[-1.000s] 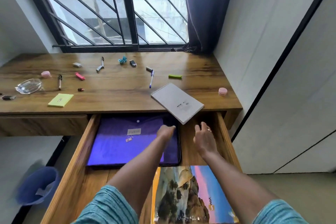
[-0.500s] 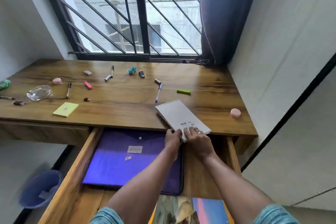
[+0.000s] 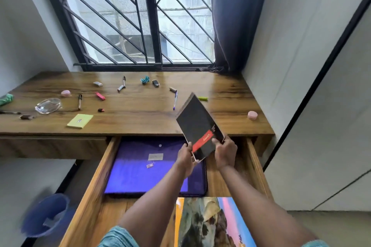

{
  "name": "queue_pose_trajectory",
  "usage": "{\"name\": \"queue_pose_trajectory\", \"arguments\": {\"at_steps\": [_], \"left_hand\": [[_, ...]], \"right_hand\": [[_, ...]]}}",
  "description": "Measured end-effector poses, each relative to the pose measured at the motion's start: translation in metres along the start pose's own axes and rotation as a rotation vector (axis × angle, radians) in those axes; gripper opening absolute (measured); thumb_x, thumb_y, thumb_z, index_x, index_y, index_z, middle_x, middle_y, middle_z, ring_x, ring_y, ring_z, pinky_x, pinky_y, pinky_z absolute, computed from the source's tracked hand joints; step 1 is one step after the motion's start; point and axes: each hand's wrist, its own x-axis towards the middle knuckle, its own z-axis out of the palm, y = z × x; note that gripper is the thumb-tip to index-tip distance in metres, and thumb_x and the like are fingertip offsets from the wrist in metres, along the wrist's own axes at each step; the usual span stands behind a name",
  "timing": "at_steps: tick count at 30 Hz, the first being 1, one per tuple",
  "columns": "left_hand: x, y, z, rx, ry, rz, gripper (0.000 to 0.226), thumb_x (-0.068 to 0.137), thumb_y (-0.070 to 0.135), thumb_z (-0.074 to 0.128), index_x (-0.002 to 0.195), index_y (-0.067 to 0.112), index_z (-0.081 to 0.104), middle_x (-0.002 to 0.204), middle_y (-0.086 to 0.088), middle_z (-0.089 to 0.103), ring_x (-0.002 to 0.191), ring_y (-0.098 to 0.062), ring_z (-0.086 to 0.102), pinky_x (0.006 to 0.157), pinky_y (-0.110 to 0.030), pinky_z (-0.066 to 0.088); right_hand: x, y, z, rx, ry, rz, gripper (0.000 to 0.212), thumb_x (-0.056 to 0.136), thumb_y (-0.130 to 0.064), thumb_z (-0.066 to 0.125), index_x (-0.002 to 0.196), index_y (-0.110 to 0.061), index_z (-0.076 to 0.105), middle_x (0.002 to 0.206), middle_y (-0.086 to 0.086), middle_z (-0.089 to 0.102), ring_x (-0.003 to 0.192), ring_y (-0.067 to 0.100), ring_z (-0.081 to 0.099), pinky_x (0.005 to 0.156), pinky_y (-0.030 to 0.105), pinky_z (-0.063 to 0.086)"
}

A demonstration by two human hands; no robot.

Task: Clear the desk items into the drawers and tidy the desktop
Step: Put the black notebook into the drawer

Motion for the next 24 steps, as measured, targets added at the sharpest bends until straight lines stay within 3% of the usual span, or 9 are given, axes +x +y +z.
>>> {"name": "queue_pose_trajectory", "arguments": {"at_steps": [3, 6, 8, 14, 18, 23, 24], "left_hand": [[-0.023, -0.021, -0.011, 0.033, -0.078, -0.074, 0.033, 0.097, -0.007, 0.026, 0.098, 0.011, 0.054, 0.078, -0.009, 0.062, 0.062, -0.024, 0.062, 0.041, -0.030, 0.055], [-0.033, -0.055, -0.027, 0.237, -0.184, -0.091, 0.044, 0.087, -0.023, 0.027, 0.098, 0.007, 0.057, 0.086, -0.013, 0.060, 0.076, -0.030, 0.062, 0.056, -0.035, 0.056], [-0.035, -0.079, -0.036, 0.425, -0.204, -0.090, 0.045, 0.087, -0.023, 0.031, 0.107, 0.009, 0.055, 0.085, -0.009, 0.055, 0.073, -0.022, 0.057, 0.058, -0.031, 0.052], [-0.029, -0.117, -0.035, 0.598, -0.206, -0.109, 0.043, 0.087, -0.020, 0.038, 0.080, 0.018, 0.058, 0.077, -0.004, 0.057, 0.065, -0.013, 0.058, 0.054, -0.023, 0.052], [-0.015, -0.119, -0.022, 0.572, -0.127, -0.110, 0.037, 0.091, -0.013, 0.045, 0.075, 0.016, 0.060, 0.071, -0.002, 0.057, 0.057, -0.006, 0.055, 0.045, -0.014, 0.050], [0.008, -0.124, -0.005, 0.592, -0.072, -0.099, 0.034, 0.094, -0.004, 0.049, 0.067, 0.014, 0.060, 0.068, -0.003, 0.052, 0.054, -0.007, 0.050, 0.044, -0.014, 0.047], [0.010, -0.125, -0.003, 0.613, -0.053, -0.091, 0.036, 0.094, -0.002, 0.050, 0.064, 0.014, 0.059, 0.063, -0.002, 0.049, 0.048, -0.005, 0.047, 0.043, -0.014, 0.044]], "right_hand": [[-0.028, 0.032, -0.016, 0.109, 0.051, 0.248, 0.027, 0.079, 0.001, 0.065, 0.106, -0.002, 0.069, 0.099, 0.014, 0.071, 0.091, 0.027, 0.064, 0.073, 0.023, 0.040], [-0.056, 0.069, -0.033, 0.284, 0.124, 0.454, 0.028, 0.074, 0.010, 0.065, 0.102, 0.004, 0.067, 0.096, 0.015, 0.068, 0.080, 0.023, 0.059, 0.070, 0.027, 0.044], [-0.073, 0.088, -0.044, 0.344, 0.171, 0.538, 0.029, 0.072, 0.015, 0.064, 0.100, 0.008, 0.066, 0.095, 0.018, 0.067, 0.079, 0.023, 0.059, 0.069, 0.030, 0.047], [-0.087, 0.126, -0.059, 0.410, 0.193, 0.690, 0.024, 0.071, 0.015, 0.067, 0.095, 0.011, 0.065, 0.076, 0.007, 0.062, 0.073, 0.022, 0.056, 0.071, 0.037, 0.048], [-0.074, 0.132, -0.060, 0.588, 0.207, 0.784, 0.019, 0.079, 0.016, 0.059, 0.078, -0.003, 0.059, 0.072, 0.005, 0.056, 0.062, 0.019, 0.051, 0.059, 0.028, 0.042], [-0.057, 0.139, -0.052, 0.725, 0.269, 0.840, 0.031, 0.088, 0.017, 0.046, 0.081, -0.012, 0.055, 0.087, 0.005, 0.056, 0.068, 0.019, 0.052, 0.068, 0.042, 0.051], [-0.053, 0.140, -0.050, 0.739, 0.270, 0.858, 0.036, 0.088, 0.017, 0.042, 0.081, -0.015, 0.054, 0.087, 0.005, 0.055, 0.070, 0.019, 0.052, 0.061, 0.039, 0.052]]}}
